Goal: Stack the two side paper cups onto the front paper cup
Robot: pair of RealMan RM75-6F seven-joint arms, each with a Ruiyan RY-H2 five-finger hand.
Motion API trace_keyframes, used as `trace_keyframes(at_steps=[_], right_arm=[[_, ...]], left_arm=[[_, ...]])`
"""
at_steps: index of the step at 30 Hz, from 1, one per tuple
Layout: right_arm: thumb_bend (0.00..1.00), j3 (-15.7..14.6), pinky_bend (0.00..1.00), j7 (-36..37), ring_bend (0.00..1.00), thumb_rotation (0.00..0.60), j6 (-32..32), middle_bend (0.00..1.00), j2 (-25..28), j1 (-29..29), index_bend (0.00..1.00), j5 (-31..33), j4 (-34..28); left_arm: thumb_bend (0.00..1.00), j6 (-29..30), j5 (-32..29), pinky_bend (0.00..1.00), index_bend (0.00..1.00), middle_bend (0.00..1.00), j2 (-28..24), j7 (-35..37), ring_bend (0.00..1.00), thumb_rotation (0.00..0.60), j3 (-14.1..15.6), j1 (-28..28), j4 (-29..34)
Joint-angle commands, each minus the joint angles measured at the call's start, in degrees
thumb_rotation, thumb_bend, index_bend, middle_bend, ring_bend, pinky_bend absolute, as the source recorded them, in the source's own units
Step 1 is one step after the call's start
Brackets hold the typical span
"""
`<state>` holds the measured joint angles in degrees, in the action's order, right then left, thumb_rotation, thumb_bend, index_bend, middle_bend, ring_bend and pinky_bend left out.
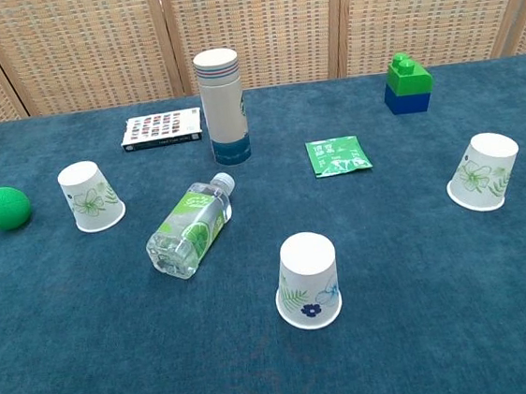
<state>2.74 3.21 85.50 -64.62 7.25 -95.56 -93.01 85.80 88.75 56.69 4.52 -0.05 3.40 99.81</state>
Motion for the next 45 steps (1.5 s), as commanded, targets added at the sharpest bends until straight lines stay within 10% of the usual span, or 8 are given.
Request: trace_keyframes(at_steps=[1, 12, 45], right_arm=[[0.00, 1.64, 0.00, 4.28, 0.00, 0.600, -9.96, 0.00, -0.93, 6.99, 0.03, 1.51, 3.55], [0.09, 3.27, 0.10, 9.45, 0.00, 0.600, -29.10, 0.07, -9.04, 18.51, 0.11, 9.12, 15.59], [0.29, 6.26, 0.26, 2.15, 0.36, 0.600, -32.78, 0.48, -18.14, 24.32, 0.41, 18.51, 27.41]], left_arm=[[0.17, -0.63, -0.70, 0.00, 0.00, 0.00, -0.03, -0.12, 0.00, 0.600, -0.31, 0.33, 0.07], [0.17, -2.65, -3.01, 0.00, 0.00, 0.00, 0.12, -1.26, 0.00, 0.600, -1.05, 1.27, 0.39], [0.17, -3.97, -4.09, 0.00, 0.00, 0.00, -0.03, -0.41, 0.00, 0.600, -1.30, 1.87, -0.10]])
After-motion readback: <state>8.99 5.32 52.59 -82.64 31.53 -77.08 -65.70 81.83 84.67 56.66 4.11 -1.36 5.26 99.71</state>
